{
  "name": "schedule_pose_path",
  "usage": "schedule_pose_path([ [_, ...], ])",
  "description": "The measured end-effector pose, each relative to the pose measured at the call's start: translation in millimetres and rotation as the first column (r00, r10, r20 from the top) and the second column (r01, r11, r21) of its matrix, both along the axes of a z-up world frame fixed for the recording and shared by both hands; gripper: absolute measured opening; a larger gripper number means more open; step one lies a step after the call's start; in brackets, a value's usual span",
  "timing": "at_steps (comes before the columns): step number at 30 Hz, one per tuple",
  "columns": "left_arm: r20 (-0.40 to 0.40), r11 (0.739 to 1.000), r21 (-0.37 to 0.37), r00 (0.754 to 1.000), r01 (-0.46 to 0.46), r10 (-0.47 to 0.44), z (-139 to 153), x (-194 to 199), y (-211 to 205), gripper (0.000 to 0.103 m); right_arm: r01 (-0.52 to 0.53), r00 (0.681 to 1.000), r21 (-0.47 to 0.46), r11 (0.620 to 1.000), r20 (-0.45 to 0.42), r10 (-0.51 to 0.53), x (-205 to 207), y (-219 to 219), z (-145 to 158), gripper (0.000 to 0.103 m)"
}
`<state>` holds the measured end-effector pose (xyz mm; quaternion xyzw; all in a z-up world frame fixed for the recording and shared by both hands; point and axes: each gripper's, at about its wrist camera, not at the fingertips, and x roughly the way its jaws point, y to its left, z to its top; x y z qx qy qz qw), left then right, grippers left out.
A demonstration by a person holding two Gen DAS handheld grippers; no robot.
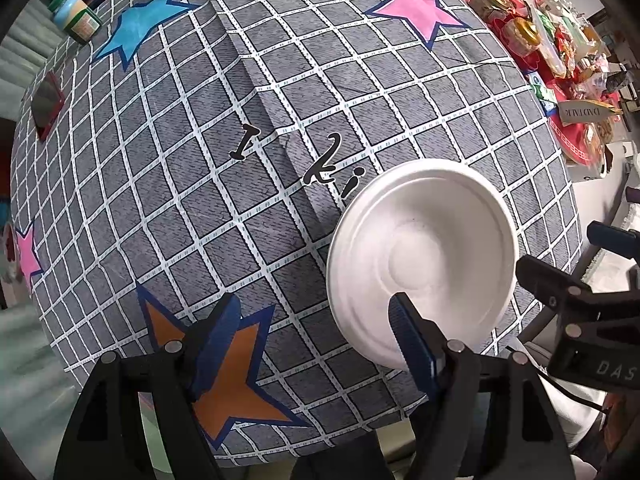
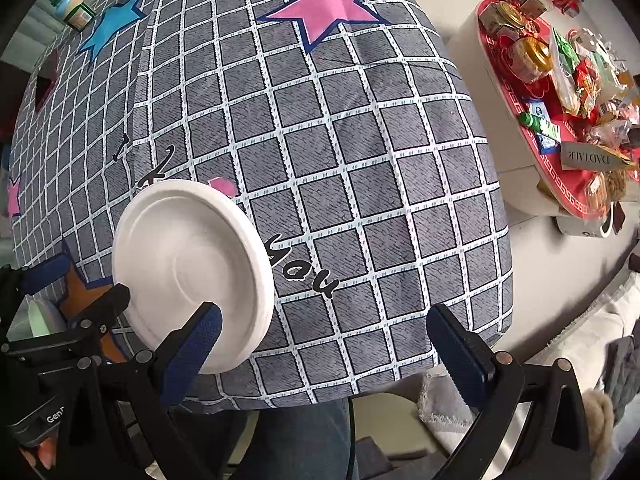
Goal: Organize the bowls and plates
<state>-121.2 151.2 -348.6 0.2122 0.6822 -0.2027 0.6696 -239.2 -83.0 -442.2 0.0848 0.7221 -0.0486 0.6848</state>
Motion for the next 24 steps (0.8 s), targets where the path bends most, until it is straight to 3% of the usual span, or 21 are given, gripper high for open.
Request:
schedule_pose_path([
  [24, -0.033, 0.999, 0.02, 0.999, -0.034, 0.034, -29.1, 2.4, -4.7, 0.079, 0.001, 1.0, 0.022, 1.0, -0.031, -0.001, 7.9, -5.7, -18.5, 0.103],
])
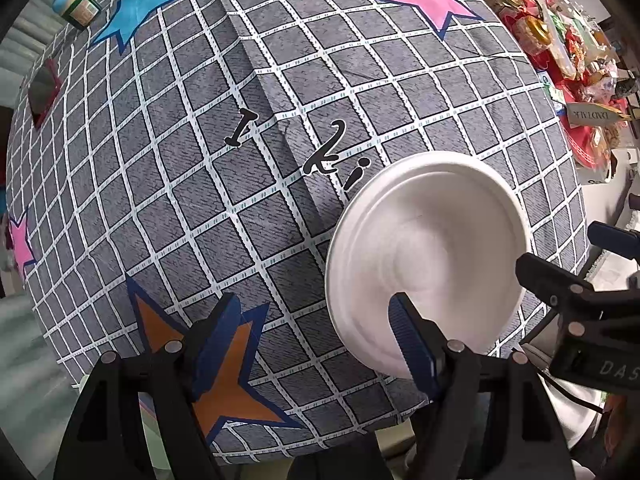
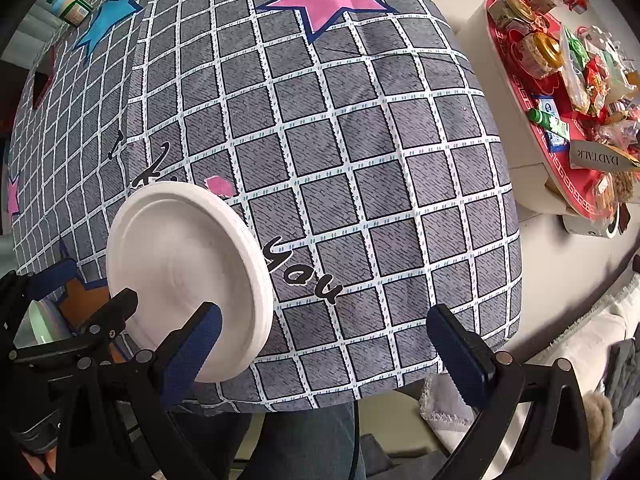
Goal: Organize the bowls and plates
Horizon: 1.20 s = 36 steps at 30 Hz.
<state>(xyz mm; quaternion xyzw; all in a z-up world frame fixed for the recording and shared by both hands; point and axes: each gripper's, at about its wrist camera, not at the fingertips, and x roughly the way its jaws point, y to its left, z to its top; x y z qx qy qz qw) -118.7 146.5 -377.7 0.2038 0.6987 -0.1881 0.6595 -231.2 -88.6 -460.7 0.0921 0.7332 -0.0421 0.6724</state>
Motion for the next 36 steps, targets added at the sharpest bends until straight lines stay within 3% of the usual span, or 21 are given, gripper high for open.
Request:
schedule_pose_path([
  [7, 0.0, 0.999, 0.015, 1.0, -0.029, 0.029, -24.8, 0.3, 2.4, 0.079, -0.005, 1.0, 0.008, 1.0, -0.02, 0.005, 1.9, 1.0, -9.0, 0.103],
  [12, -0.007, 0.998, 0.032, 0.998, -0.062, 0.062, -55.1, 3.3, 13.4, 0.079, -0.006, 0.999, 0.037, 0.999, -0.051, 0.008, 4.6, 3.5, -31.8, 0.103],
  [18, -0.034, 0.994, -0.011, 0.994, -0.107, 0.106, -84.1, 8.0, 23.4, 0.08, -0.013, 0.997, 0.077, 0.997, -0.07, 0.018, 7.8, 13.1, -63.1, 0.103],
  [25, -0.059, 0.988, -0.057, 0.988, -0.146, 0.143, -101.3, 35.9, 34.9, 0.079, 0.026, 0.998, 0.127, 0.992, -0.059, -0.018, 8.7, 8.1, -76.3, 0.103],
  [28, -0.075, 0.986, -0.076, 0.987, -0.148, 0.142, -101.3, 42.8, 47.8, 0.075, 0.036, 0.996, 0.117, 0.993, -0.082, -0.026, 10.6, 9.0, -79.2, 0.103],
  [30, -0.074, 0.988, -0.084, 0.99, -0.128, 0.122, -97.4, 40.0, 52.3, 0.068, 0.051, 0.989, 0.132, 0.99, -0.148, -0.031, 21.4, -0.1, -85.6, 0.103],
  [32, -0.079, 0.99, -0.101, 0.992, -0.103, 0.096, -97.1, 38.9, 52.0, 0.055, 0.04, 0.99, 0.129, 0.991, -0.138, -0.022, 24.7, 2.5, -84.6, 0.101],
  [36, -0.109, 0.986, -0.145, 0.992, -0.078, 0.062, -99.7, 35.8, 52.0, 0.04, 0.015, 0.995, 0.138, 0.99, -0.097, -0.002, 29.2, 17.9, -74.8, 0.073],
])
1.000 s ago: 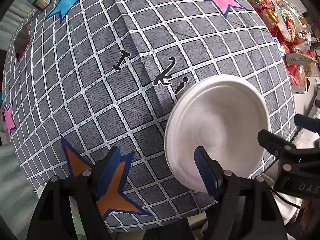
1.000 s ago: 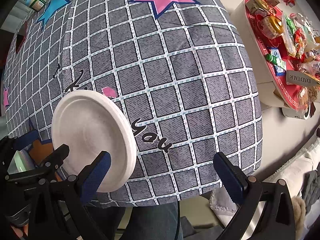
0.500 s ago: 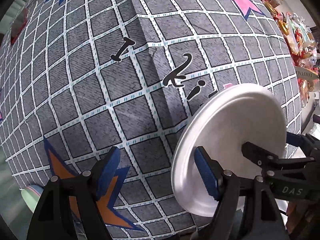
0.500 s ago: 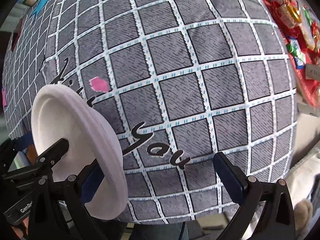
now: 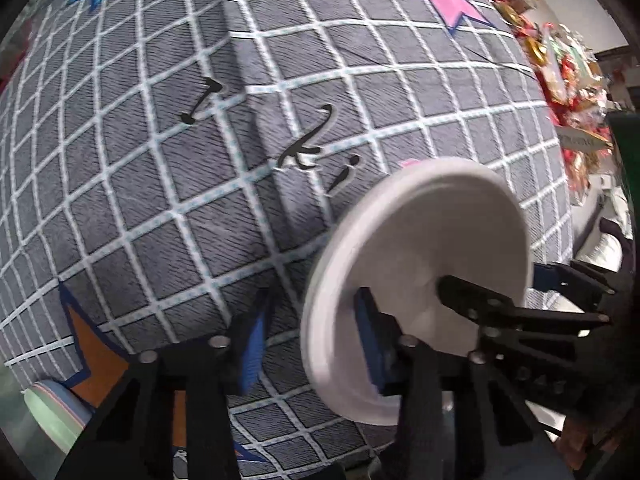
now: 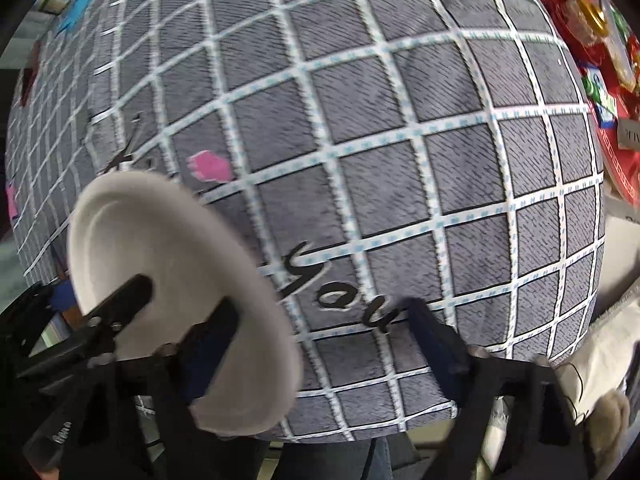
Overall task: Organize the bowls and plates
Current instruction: 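Grasp the rim of the bowl stack with the right tool and lift, then lower the bowl stack onto the green plate and open the right tool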
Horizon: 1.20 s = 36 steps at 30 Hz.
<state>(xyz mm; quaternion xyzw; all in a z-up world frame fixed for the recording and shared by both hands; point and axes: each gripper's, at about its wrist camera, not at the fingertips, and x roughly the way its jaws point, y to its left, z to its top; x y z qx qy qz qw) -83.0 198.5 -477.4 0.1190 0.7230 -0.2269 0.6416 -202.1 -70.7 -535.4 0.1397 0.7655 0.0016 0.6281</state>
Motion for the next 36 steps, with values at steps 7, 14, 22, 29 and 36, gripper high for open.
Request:
schedule_pose_path([
  [7, -0.022, 1.0, -0.011, 1.0, -0.006, 0.006, -6.5, -4.3, 30.8, 0.028, -0.058, 0.998, 0.042, 0.997, -0.008, 0.059, 10.0, 34.2, 5.5, 0.038],
  [14, -0.014, 0.994, 0.006, 0.994, -0.106, 0.107, -8.2, -12.5, 113.6, 0.028, -0.15, 0.988, 0.058, 0.987, -0.037, 0.153, 12.6, 91.3, 6.5, 0.038],
  [22, 0.036, 0.961, 0.004, 0.961, -0.275, 0.275, 6.9, -6.3, 225.3, 0.029, -0.322, 0.946, 0.075, 0.944, -0.007, 0.323, 32.2, 186.3, 24.6, 0.038],
  [29, 0.095, 0.91, -0.003, 0.906, -0.414, 0.413, 29.1, 0.2, 330.4, 0.029, -0.448, 0.894, 0.081, 0.891, 0.043, 0.445, 41.1, 264.0, 51.6, 0.038],
  [36, 0.132, 0.845, 0.013, 0.839, -0.534, 0.528, 53.1, -16.4, 403.1, 0.029, -0.572, 0.82, 0.1, 0.814, 0.087, 0.565, 22.0, 370.0, 77.1, 0.038],
])
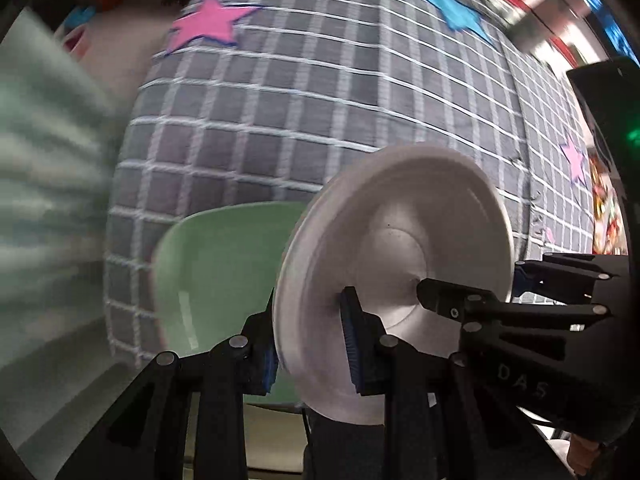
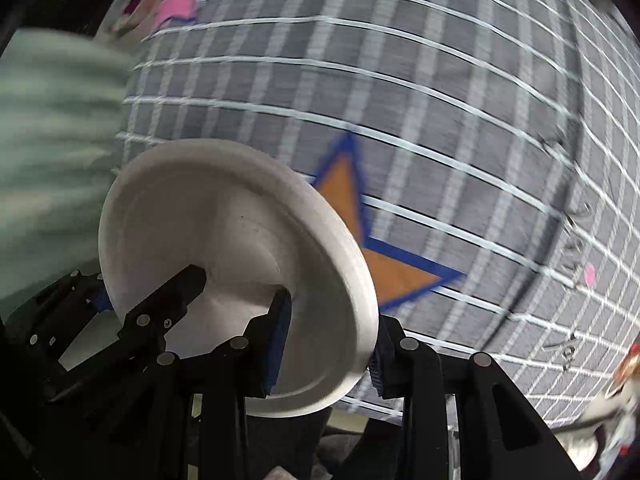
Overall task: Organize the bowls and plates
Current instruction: 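Lower the bowl stack onto the green plate and open the right tool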
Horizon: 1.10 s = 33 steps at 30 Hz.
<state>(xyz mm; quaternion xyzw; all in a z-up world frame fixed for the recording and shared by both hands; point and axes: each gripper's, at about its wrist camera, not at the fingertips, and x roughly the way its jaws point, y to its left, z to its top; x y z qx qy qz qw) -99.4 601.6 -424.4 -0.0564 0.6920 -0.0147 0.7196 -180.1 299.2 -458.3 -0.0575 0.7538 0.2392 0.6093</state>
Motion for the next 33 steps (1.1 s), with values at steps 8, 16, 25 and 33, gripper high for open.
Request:
schedule_pose_path([
  [8, -0.016, 0.992, 0.021, 0.992, -0.122, 0.122, 3.3, -35.6, 70.0, 0.029, -0.143, 0.99, 0.013, 0.99, 0.011, 0.143, -33.0, 99.6, 2.1, 0.038],
  [16, -0.035, 0.986, 0.044, 0.986, -0.162, 0.163, -12.4, -65.0, 112.3, 0.032, -0.21, 0.978, -0.007, 0.978, 0.004, 0.21, -80.7, 168.0, -33.4, 0.038],
  [25, 0.015, 0.971, 0.102, 0.976, -0.216, 0.215, -5.9, -88.3, 123.9, 0.078, -0.237, 0.968, -0.088, 0.968, 0.069, 0.243, -92.7, 168.0, -38.2, 0.06],
  [33, 0.021, 0.968, 0.135, 0.977, -0.211, 0.21, -5.0, -76.0, 148.4, 0.085, -0.186, 0.979, -0.026, 0.982, 0.075, 0.187, -75.0, 157.1, -22.0, 0.09],
])
